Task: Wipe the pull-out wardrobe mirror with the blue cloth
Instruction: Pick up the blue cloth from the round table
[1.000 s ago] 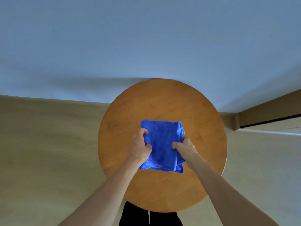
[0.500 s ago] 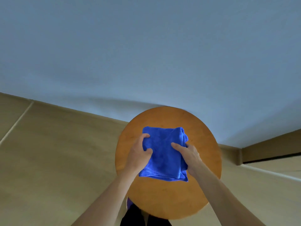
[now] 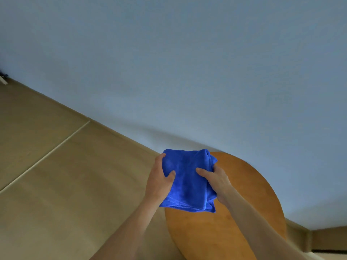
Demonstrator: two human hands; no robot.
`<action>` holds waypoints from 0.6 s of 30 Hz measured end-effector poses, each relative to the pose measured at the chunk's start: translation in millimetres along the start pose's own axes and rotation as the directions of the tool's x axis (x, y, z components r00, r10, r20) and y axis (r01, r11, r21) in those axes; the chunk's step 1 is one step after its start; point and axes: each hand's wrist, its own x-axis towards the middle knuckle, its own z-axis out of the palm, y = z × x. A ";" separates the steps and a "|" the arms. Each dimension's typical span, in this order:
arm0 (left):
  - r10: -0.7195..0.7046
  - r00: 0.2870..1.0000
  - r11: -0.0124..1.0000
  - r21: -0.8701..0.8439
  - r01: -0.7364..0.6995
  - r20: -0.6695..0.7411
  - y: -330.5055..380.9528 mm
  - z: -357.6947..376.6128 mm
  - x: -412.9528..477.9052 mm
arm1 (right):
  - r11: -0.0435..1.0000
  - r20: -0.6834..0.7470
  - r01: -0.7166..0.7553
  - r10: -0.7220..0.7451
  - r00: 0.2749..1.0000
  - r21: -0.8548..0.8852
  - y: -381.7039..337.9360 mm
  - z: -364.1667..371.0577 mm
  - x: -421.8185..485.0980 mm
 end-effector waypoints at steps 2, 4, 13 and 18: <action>-0.018 1.000 0.998 -0.057 0.017 -0.018 -6.3 -29.9 -2.1 | 0.999 0.024 0.032 -0.031 0.999 -0.030 -11.5 28.6 -6.3; -0.066 0.997 0.994 -0.085 0.062 -0.044 -15.6 -58.1 -1.5 | 0.997 0.042 0.041 -0.039 0.998 -0.059 -20.6 57.2 -12.5; -0.196 0.971 0.971 -0.163 0.173 -0.135 -69.9 -189.9 -4.8 | 0.973 0.146 0.119 -0.091 0.985 -0.196 -44.7 201.6 -35.2; -0.251 0.949 0.957 -0.200 0.212 -0.193 -99.7 -255.2 -17.8 | 0.954 0.244 0.176 -0.116 0.963 -0.244 -46.5 273.5 -42.7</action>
